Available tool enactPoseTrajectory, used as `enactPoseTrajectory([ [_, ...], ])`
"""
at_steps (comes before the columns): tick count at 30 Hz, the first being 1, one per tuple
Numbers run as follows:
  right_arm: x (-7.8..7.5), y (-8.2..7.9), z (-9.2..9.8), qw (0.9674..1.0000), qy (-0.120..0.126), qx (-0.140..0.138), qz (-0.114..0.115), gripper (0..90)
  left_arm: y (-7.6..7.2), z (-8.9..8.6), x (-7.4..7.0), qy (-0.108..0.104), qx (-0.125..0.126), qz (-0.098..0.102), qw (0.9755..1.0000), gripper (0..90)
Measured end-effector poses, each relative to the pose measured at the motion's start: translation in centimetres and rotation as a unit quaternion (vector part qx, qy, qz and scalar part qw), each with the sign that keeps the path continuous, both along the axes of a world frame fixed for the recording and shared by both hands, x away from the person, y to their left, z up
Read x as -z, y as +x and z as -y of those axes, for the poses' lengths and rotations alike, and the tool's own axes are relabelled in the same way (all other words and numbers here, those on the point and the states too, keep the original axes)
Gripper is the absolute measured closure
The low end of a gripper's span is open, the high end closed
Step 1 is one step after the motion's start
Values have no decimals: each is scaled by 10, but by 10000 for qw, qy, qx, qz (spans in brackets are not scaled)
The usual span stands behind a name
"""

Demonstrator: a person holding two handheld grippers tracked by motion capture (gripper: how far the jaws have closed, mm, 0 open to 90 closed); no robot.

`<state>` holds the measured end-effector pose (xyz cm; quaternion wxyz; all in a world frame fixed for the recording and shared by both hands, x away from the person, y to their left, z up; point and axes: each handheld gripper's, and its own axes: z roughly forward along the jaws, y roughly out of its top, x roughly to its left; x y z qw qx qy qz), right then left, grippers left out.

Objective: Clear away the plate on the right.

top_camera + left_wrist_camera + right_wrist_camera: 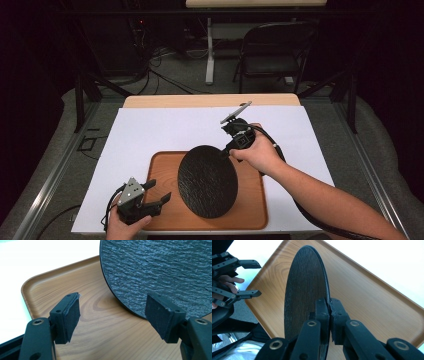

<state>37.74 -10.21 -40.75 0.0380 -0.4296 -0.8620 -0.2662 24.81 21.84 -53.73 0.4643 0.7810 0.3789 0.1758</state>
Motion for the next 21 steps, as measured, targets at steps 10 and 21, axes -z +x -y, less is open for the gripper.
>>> enactPoseTrajectory([
  [10,8,3,7,9999,7,121,-53,853,0,0,0,15,9,5,10000,284],
  [21,23,9,18,9993,-75,283,-220,832,0,0,0,21,13,-3,10000,284],
])
